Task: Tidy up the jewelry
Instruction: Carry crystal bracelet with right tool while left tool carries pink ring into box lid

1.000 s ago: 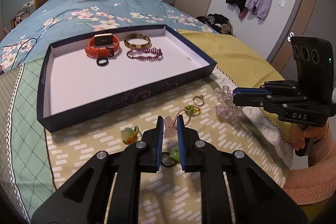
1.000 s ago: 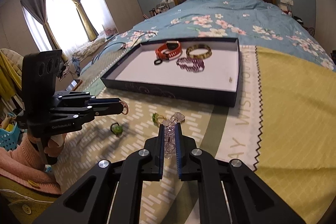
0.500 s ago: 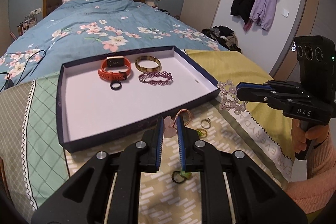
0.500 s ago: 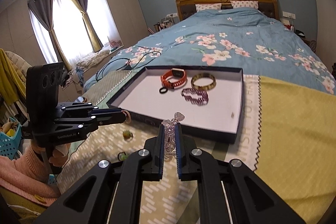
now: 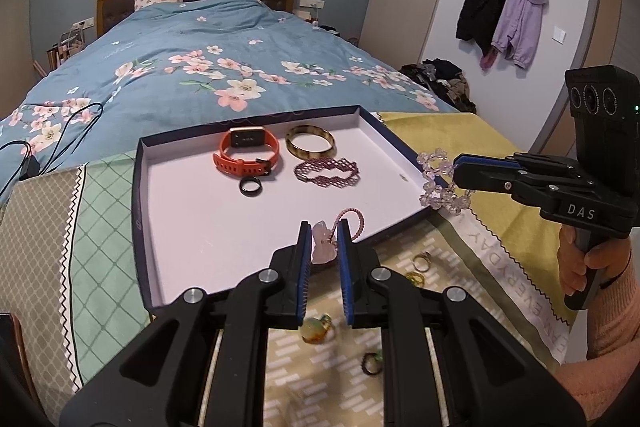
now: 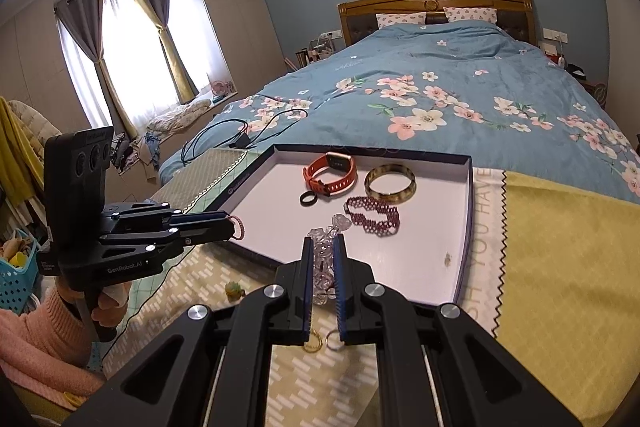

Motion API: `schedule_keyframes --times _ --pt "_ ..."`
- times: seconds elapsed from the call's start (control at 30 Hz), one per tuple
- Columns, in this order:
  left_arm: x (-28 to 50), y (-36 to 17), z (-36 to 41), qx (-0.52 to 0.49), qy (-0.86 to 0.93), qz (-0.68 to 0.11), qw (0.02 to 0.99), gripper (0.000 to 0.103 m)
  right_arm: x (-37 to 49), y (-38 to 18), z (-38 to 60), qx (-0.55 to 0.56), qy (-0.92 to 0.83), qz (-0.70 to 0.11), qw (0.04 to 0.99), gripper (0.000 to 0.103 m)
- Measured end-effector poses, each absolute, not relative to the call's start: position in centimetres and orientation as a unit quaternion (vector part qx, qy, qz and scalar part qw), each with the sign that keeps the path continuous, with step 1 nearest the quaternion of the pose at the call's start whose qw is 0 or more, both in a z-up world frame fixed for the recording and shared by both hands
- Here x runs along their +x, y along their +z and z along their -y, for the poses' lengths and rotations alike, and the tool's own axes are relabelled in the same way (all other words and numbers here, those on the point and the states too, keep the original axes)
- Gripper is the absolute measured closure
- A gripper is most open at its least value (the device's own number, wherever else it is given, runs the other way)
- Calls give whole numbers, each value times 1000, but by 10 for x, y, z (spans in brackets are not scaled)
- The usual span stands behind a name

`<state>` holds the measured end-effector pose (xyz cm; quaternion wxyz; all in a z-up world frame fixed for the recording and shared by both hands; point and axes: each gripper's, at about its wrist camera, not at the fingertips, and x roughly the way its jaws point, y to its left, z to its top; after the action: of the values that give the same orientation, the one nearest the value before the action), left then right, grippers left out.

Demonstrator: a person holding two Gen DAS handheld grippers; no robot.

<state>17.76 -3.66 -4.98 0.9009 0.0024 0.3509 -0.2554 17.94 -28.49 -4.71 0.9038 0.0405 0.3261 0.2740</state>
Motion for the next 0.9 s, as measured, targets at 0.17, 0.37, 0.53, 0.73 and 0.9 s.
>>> schedule_keyframes --times 0.17,0.37,0.53,0.73,0.9 --pt "187 -50 35 4 -246 -353 903 90 192 -45 281 41 278 -326 903 95" --pt "201 -53 34 3 -239 -357 903 90 203 -44 276 42 282 -329 901 95" --pt "211 -57 34 5 -232 -362 903 90 213 -46 272 43 282 -333 899 95" --pt "222 -60 33 2 -227 -367 902 90 223 -50 269 48 280 -341 896 95" --pt "229 -63 34 4 -223 -373 901 90 231 -54 265 50 280 -346 894 95"
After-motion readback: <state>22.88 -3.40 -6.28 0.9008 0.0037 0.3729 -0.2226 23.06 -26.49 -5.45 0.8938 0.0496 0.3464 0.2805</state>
